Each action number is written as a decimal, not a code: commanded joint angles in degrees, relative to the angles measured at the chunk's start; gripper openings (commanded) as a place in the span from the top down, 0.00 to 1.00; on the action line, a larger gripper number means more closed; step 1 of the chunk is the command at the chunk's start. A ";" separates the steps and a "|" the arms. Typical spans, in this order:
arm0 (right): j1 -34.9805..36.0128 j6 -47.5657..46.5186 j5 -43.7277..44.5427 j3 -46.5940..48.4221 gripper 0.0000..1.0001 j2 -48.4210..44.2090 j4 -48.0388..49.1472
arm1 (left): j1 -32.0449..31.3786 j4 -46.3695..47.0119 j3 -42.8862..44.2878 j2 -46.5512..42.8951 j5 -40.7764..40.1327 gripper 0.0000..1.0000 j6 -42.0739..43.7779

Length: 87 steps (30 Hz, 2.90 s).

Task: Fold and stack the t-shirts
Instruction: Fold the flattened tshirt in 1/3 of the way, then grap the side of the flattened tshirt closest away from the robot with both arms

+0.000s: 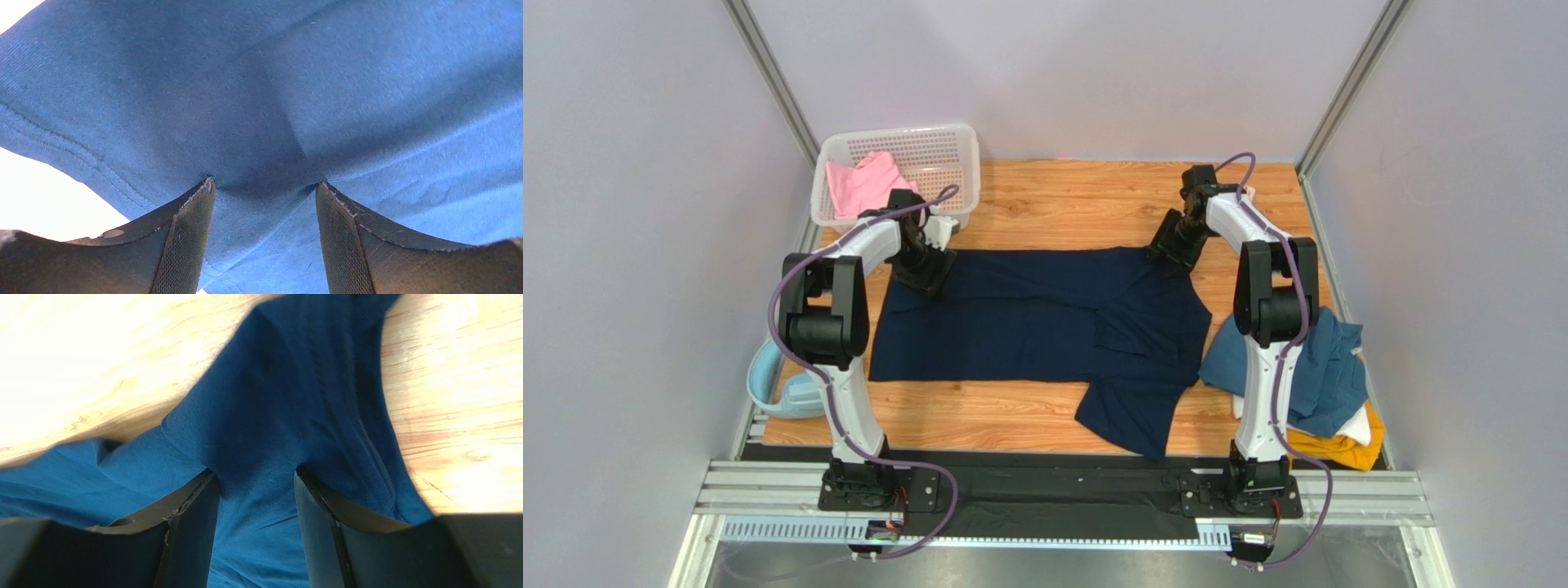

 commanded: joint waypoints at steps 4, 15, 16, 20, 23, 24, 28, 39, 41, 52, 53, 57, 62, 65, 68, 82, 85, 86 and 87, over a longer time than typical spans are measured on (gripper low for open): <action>0.54 -0.43 0.75 9.08 0.47 7.07 -3.17 | 1.07 1.02 2.98 3.27 -3.22 0.32 1.10; 1.33 -2.27 1.54 10.59 0.42 -2.14 -4.49 | 0.72 -2.75 -2.99 -15.94 2.84 0.27 1.10; 1.51 -2.28 1.45 10.15 0.42 -5.46 -4.66 | 0.63 -4.06 -3.35 -18.42 2.93 0.25 1.10; 5.36 -3.15 3.02 2.19 0.43 -16.01 -5.54 | 0.63 -7.14 -6.50 -32.90 5.65 0.15 2.85; 10.10 -3.24 4.96 -7.31 0.43 -27.14 -4.32 | 0.63 -9.43 -11.86 -38.55 6.98 0.13 3.90; 11.60 -3.07 5.66 -14.65 0.42 -29.55 -3.27 | 0.63 -9.52 -15.70 -41.09 6.63 0.12 4.78; 18.11 -0.35 6.72 -31.92 0.42 -39.92 -0.98 | 0.63 -8.03 -26.18 -42.88 3.38 0.15 6.81; 30.68 12.39 4.35 -57.79 0.43 -55.67 -0.44 | 0.63 -1.70 -33.15 -38.05 0.48 0.18 6.02; 32.52 13.28 4.18 -59.72 0.43 -56.73 -0.53 | 0.63 -0.82 -32.88 -36.91 -0.31 0.18 5.58; 35.00 14.34 3.65 -63.77 0.42 -57.26 0.26 | 0.63 8.76 -32.62 -31.28 -5.67 0.18 3.65; 35.26 14.60 3.65 -64.03 0.42 -57.43 0.35 | 0.63 9.28 -32.36 -29.80 -6.11 0.18 3.56; 35.35 14.95 3.73 -65.00 0.42 -57.79 0.35 | 0.71 11.83 -31.57 -26.54 -7.52 0.18 3.38; 35.43 15.13 4.44 -65.62 0.41 -58.31 -0.44 | 1.15 12.72 -30.25 -23.20 -7.88 0.19 2.59; 35.44 15.13 4.88 -65.97 0.41 -58.75 -0.36 | 1.42 12.37 -29.54 -22.66 -7.53 0.19 2.33; 35.43 15.48 4.53 -66.84 0.41 -57.62 1.04 | 1.42 11.32 -29.63 -22.92 -6.91 0.19 2.41; 35.35 16.80 3.38 -69.66 0.44 -54.10 6.50 | 1.51 1.73 -31.65 -29.07 -1.02 0.29 7.24; 35.44 16.88 3.03 -69.49 0.45 -53.13 7.37 | 1.51 1.29 -31.91 -28.47 -0.32 0.33 7.25; 35.44 16.80 3.03 -69.40 0.46 -52.95 7.73 | 1.51 1.29 -32.00 -28.20 -0.23 0.33 7.25; 35.35 16.97 2.94 -69.31 0.46 -52.95 7.99 | 1.51 1.38 -32.26 -27.85 0.12 0.33 7.16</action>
